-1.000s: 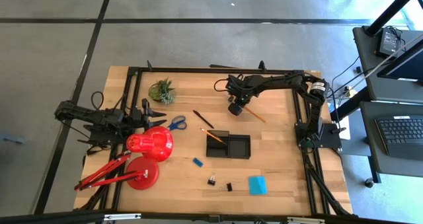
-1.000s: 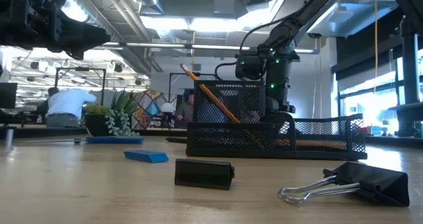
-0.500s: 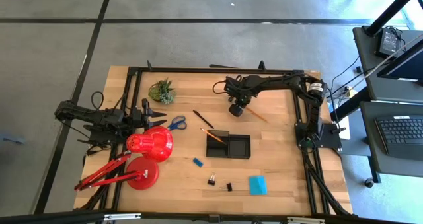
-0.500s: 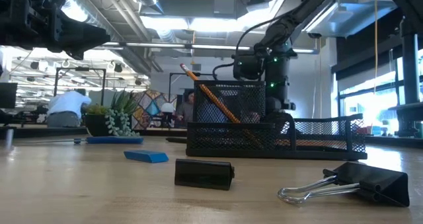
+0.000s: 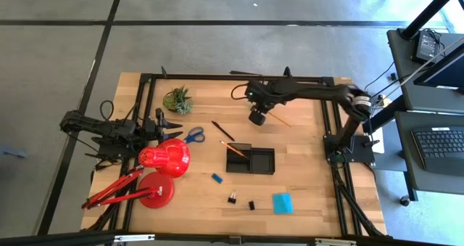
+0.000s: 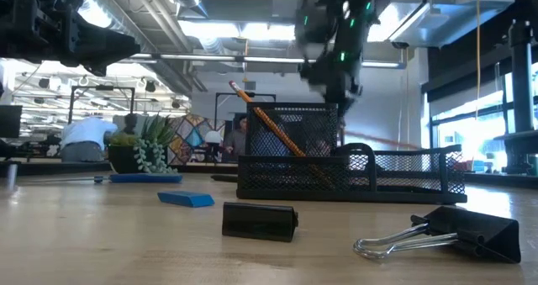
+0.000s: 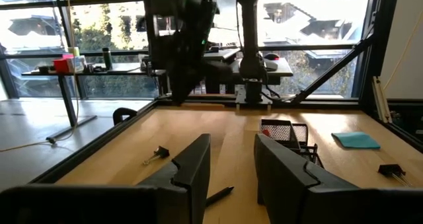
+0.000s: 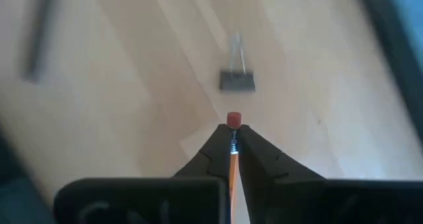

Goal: Pick and place office supplies into organizer
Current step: Put the orange pencil into the black desk organizer

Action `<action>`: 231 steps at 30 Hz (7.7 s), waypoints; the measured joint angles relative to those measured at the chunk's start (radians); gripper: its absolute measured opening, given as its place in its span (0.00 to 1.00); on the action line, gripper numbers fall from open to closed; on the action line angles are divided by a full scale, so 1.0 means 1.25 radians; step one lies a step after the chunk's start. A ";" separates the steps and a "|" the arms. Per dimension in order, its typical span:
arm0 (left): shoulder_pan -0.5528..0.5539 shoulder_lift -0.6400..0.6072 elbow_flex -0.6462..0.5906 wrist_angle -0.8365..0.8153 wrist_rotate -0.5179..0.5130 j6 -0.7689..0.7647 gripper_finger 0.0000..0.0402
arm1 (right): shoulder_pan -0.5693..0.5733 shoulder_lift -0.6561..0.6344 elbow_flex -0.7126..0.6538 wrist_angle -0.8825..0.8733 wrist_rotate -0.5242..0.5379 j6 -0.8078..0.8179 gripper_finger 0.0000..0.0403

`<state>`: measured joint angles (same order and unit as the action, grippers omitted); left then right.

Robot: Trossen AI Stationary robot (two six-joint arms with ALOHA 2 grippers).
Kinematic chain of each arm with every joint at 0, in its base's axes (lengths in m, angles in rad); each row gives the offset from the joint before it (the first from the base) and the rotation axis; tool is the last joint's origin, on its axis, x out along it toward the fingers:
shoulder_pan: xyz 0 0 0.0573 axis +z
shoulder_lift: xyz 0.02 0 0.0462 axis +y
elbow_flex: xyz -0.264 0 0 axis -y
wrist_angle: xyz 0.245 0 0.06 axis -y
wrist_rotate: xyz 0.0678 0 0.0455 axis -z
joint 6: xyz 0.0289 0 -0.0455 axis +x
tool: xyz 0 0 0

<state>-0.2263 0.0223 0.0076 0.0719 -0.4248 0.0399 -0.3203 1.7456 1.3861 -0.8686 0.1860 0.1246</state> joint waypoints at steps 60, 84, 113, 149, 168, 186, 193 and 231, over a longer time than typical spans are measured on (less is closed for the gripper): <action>0.000 0.000 0.000 0.000 0.000 0.000 0.28 | 0.273 -0.281 -0.025 0.259 -0.058 -0.068 0.07; 0.000 0.000 0.000 0.000 0.000 0.000 0.28 | 0.168 -0.239 -0.024 0.198 -0.023 -0.167 0.33; 0.000 0.000 0.000 0.000 0.000 0.000 0.28 | 0.050 0.115 0.115 0.145 -0.190 -0.500 0.49; 0.000 0.000 0.000 0.000 0.001 -0.015 0.28 | 0.072 0.352 0.214 0.107 -0.226 -0.610 0.47; 0.000 0.000 0.000 0.000 0.001 -0.015 0.28 | 0.072 0.372 0.214 0.119 -0.158 -0.607 0.23; 0.000 0.000 0.000 0.000 0.001 -0.015 0.28 | 0.073 0.365 0.214 0.087 -0.158 -0.551 0.07; 0.000 0.000 0.000 0.000 -0.002 -0.015 0.28 | 0.073 0.335 0.239 0.042 -0.158 -0.530 0.07; 0.000 0.300 0.000 0.235 -0.027 -0.036 0.46 | 0.206 0.219 0.408 0.045 -0.133 -0.332 0.07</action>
<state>-0.2260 0.3979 0.0078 0.3658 -0.4586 -0.0051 -0.0631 2.0190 1.8965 -0.8118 0.0194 -0.2907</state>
